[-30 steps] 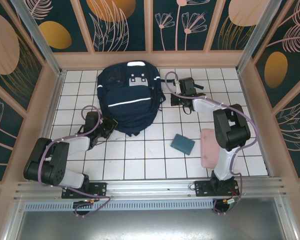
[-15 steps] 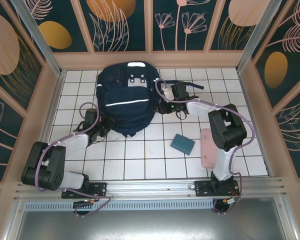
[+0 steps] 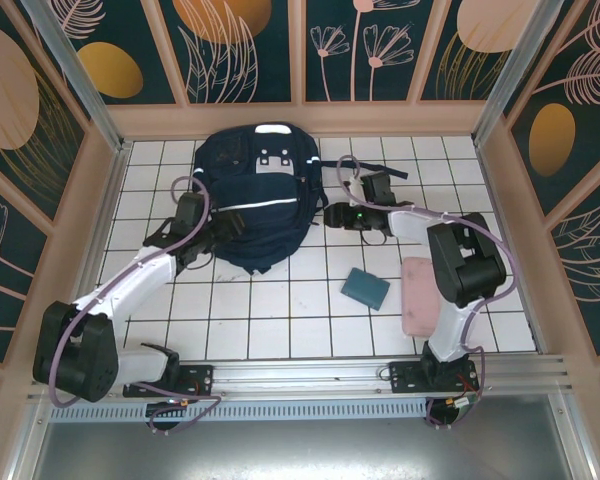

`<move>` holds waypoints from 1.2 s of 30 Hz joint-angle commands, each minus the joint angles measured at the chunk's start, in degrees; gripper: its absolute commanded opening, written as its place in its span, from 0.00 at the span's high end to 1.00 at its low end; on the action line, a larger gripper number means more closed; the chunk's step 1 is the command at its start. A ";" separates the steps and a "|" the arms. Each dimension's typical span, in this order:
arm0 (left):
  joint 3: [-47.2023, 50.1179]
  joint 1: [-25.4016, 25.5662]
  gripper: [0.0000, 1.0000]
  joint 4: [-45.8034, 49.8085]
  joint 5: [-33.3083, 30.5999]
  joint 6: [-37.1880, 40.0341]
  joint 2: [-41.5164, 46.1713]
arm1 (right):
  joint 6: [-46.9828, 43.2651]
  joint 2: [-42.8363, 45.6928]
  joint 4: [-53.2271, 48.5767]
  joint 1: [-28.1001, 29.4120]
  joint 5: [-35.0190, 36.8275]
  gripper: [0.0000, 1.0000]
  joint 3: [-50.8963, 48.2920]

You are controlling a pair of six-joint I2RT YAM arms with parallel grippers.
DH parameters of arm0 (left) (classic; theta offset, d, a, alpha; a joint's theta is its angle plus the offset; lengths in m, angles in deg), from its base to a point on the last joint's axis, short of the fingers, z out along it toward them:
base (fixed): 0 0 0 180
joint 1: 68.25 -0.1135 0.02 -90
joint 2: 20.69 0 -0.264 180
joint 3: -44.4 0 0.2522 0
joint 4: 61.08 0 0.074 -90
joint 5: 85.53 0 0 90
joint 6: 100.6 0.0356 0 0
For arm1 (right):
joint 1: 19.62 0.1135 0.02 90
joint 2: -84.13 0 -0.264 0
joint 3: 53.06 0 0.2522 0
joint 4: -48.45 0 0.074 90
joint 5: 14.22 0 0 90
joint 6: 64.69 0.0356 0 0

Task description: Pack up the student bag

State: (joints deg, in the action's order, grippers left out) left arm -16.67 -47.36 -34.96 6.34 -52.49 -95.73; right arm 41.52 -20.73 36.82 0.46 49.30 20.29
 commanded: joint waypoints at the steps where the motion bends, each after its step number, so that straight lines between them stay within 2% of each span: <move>1: -6.48 5.50 0.33 3.99 -2.48 7.79 -5.25 | 10.85 4.04 5.73 -1.77 -4.11 0.43 -3.64; 4: -15.26 12.19 0.34 7.29 -7.53 12.15 -13.46 | 20.38 4.67 6.14 -2.96 -5.28 0.48 -5.12; 7: -25.53 18.79 0.35 12.54 -16.48 19.04 -22.45 | 27.15 4.74 5.95 -3.00 -7.77 0.55 -5.34; 9: -31.96 22.40 0.36 16.08 -21.38 24.31 -28.58 | 30.90 5.33 6.20 -3.26 -7.49 0.56 -6.19; 11: -37.12 24.77 0.38 18.27 -23.51 29.03 -33.28 | 33.67 5.41 6.47 -3.99 -7.49 0.56 -6.81; 18: -45.84 25.72 0.45 23.69 -22.69 33.33 -41.64 | 33.62 5.72 4.59 -4.93 -4.82 0.56 -7.93; 22: -47.39 25.76 0.42 26.77 -22.82 35.30 -43.92 | 33.41 6.12 4.78 -4.90 -4.59 0.56 -8.80; 26: -47.50 25.72 0.45 27.39 -24.01 36.61 -45.66 | 33.93 6.33 5.50 -4.92 -5.05 0.56 -9.06; 28: -47.46 25.74 0.50 26.96 -25.49 37.17 -46.37 | 34.45 6.53 5.92 -4.82 -5.33 0.56 -9.15; 31: -47.09 25.78 0.67 25.68 -29.97 37.35 -46.50 | 35.59 6.60 6.89 -4.72 -6.23 0.56 -9.40; 36: -45.37 25.70 0.88 21.89 -31.40 38.32 -44.09 | 37.47 6.85 10.37 -4.28 -7.01 0.57 -10.60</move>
State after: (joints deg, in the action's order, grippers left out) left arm -62.70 -21.31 -10.96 -21.40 -15.24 -141.48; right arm 76.95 -16.21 43.60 -4.24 43.62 11.11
